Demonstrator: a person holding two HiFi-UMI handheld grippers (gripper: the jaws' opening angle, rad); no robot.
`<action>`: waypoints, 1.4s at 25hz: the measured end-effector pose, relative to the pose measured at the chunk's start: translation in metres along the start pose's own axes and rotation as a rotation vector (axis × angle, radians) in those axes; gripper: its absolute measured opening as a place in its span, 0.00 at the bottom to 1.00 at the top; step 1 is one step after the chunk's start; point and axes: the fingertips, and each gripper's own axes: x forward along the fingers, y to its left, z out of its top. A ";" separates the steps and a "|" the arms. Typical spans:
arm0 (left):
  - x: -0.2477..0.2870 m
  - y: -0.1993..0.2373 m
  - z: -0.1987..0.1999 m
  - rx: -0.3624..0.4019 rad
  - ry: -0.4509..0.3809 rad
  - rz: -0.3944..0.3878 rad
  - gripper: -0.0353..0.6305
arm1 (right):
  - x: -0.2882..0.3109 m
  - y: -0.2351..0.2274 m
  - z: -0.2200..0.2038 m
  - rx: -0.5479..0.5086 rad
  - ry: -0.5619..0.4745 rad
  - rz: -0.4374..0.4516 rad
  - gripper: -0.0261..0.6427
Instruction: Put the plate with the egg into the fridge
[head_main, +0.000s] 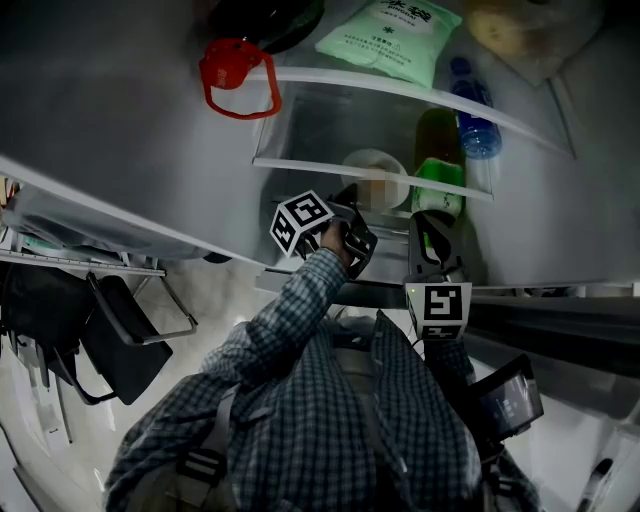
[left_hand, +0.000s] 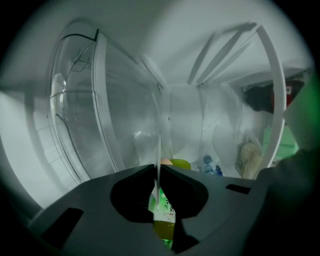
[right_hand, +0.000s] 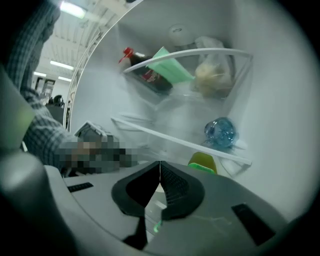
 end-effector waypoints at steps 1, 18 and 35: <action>0.000 0.001 0.000 -0.001 0.001 0.002 0.08 | 0.005 0.004 -0.006 -0.070 0.034 0.003 0.05; 0.001 0.004 -0.001 -0.004 0.027 0.006 0.08 | 0.064 0.056 -0.075 -0.836 0.339 0.143 0.14; -0.001 0.003 -0.003 0.000 0.054 -0.004 0.08 | 0.081 0.052 -0.087 -0.943 0.401 0.082 0.08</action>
